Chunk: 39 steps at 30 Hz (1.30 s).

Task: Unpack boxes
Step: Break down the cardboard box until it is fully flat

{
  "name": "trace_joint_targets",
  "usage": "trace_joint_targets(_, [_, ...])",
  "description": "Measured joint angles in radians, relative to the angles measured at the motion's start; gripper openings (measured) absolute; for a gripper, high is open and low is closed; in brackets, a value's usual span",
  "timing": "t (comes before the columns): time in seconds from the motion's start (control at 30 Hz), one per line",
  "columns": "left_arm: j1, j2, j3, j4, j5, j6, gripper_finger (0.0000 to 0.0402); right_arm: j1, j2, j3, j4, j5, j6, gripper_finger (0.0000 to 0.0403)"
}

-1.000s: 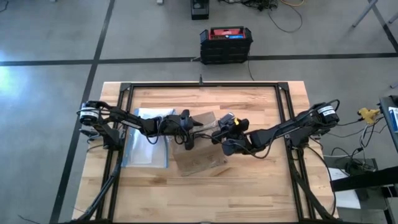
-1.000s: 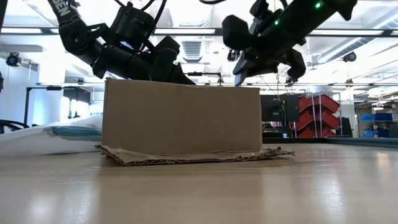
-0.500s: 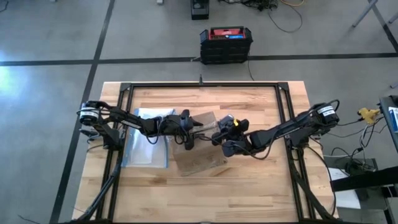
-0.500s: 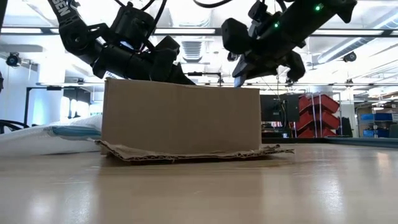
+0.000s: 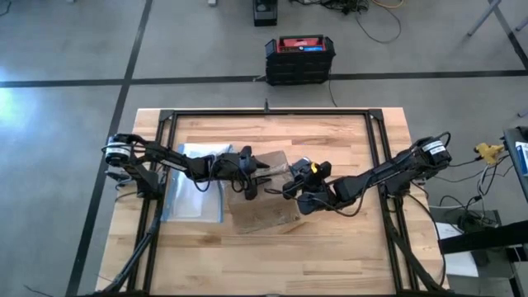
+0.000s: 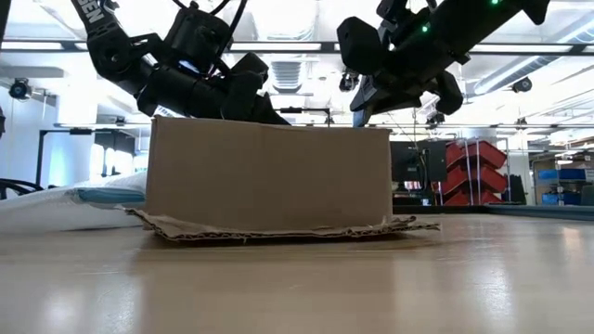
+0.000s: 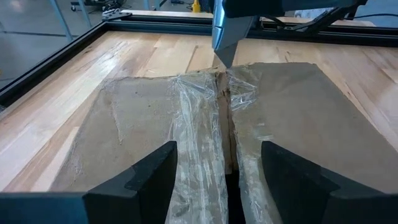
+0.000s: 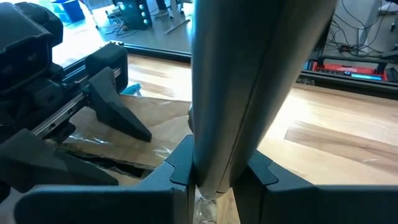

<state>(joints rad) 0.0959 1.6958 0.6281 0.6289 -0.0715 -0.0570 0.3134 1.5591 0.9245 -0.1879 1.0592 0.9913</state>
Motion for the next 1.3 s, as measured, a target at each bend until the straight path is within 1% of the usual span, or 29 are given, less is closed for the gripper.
trace_joint_targets(0.27, [0.0,0.0,0.0,-0.001,-0.012,-0.004,0.0212,0.014,-0.008,0.0,-0.003,-0.01,0.0,0.005])
trace_joint_targets(0.5, [0.0,0.0,0.0,-0.001,-0.012,-0.004,0.0217,0.037,-0.035,-0.002,-0.027,-0.018,0.003,0.005])
trace_joint_targets(0.6, [0.0,0.0,0.0,-0.001,-0.017,-0.004,0.0217,0.046,-0.036,-0.002,-0.026,0.011,0.004,0.005])
trace_joint_targets(0.67, [0.006,0.0,0.0,-0.002,-0.043,-0.012,0.0215,0.05,-0.039,-0.002,-0.018,0.011,0.005,0.005])
trace_joint_targets(0.77, [0.006,0.0,0.0,-0.003,-0.049,-0.011,0.0212,0.048,-0.039,-0.001,-0.015,0.019,0.006,0.005])
trace_joint_targets(0.93, [0.005,0.0,0.0,-0.003,-0.041,-0.009,0.0212,0.031,-0.039,-0.001,-0.016,0.082,0.019,0.005])
trace_joint_targets(1.0, [0.005,0.0,0.0,-0.001,-0.038,-0.008,0.0215,0.0,-0.039,-0.001,-0.016,0.066,0.019,0.005])
trace_joint_targets(1.17, [0.004,0.0,0.0,0.0,-0.032,-0.008,0.0219,-0.086,-0.022,-0.001,-0.009,-0.02,0.016,0.005])
trace_joint_targets(1.3, [0.003,0.0,0.0,-0.001,-0.027,-0.008,0.0219,-0.108,-0.022,-0.001,-0.001,-0.059,0.004,0.005])
